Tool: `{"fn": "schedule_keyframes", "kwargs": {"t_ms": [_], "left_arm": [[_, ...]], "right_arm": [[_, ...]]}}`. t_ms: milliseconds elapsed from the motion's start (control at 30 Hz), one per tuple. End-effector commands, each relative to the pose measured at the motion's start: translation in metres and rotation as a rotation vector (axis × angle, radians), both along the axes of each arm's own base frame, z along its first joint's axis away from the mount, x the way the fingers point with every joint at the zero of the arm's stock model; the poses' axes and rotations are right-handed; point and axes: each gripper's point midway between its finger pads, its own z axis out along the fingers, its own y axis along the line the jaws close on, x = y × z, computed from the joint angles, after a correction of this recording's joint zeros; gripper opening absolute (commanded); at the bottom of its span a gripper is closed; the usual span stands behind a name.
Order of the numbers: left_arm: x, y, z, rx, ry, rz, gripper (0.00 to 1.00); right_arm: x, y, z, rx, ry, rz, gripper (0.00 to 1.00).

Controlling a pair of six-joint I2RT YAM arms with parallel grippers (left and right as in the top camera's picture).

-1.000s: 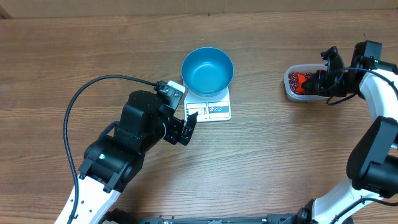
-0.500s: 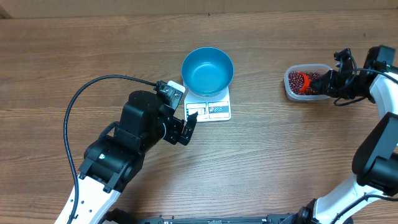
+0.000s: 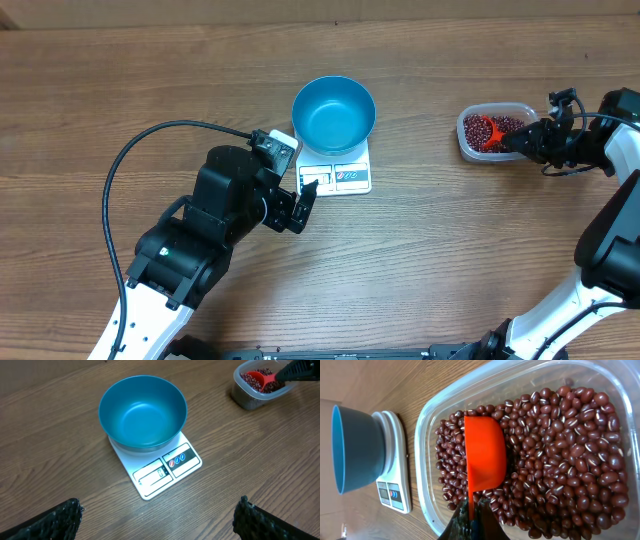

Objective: Scoop item into bowl and weigh 150g on scale
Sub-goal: 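Dip the red scoop into the beans and scoop them up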

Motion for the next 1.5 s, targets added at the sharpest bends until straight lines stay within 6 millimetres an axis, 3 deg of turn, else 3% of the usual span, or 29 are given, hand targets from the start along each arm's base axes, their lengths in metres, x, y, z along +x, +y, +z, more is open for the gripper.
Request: {"fn": "schedule_keyframes", "kwargs": {"t_ms": [0, 900, 1467], "left_arm": [[-0.002, 0.0, 0.003, -0.019, -0.001, -0.001, 1.0], [-0.002, 0.0, 0.003, -0.019, -0.001, -0.001, 0.99], [-0.002, 0.0, 0.003, -0.019, -0.001, -0.001, 0.99]], "right_arm": [[-0.002, 0.002, -0.007, 0.032, 0.007, 0.0, 0.04], [-0.009, -0.019, 0.027, 0.239, -0.12, -0.058, 0.04], [-0.011, -0.034, 0.068, 0.453, -0.264, -0.111, 0.04]]}}
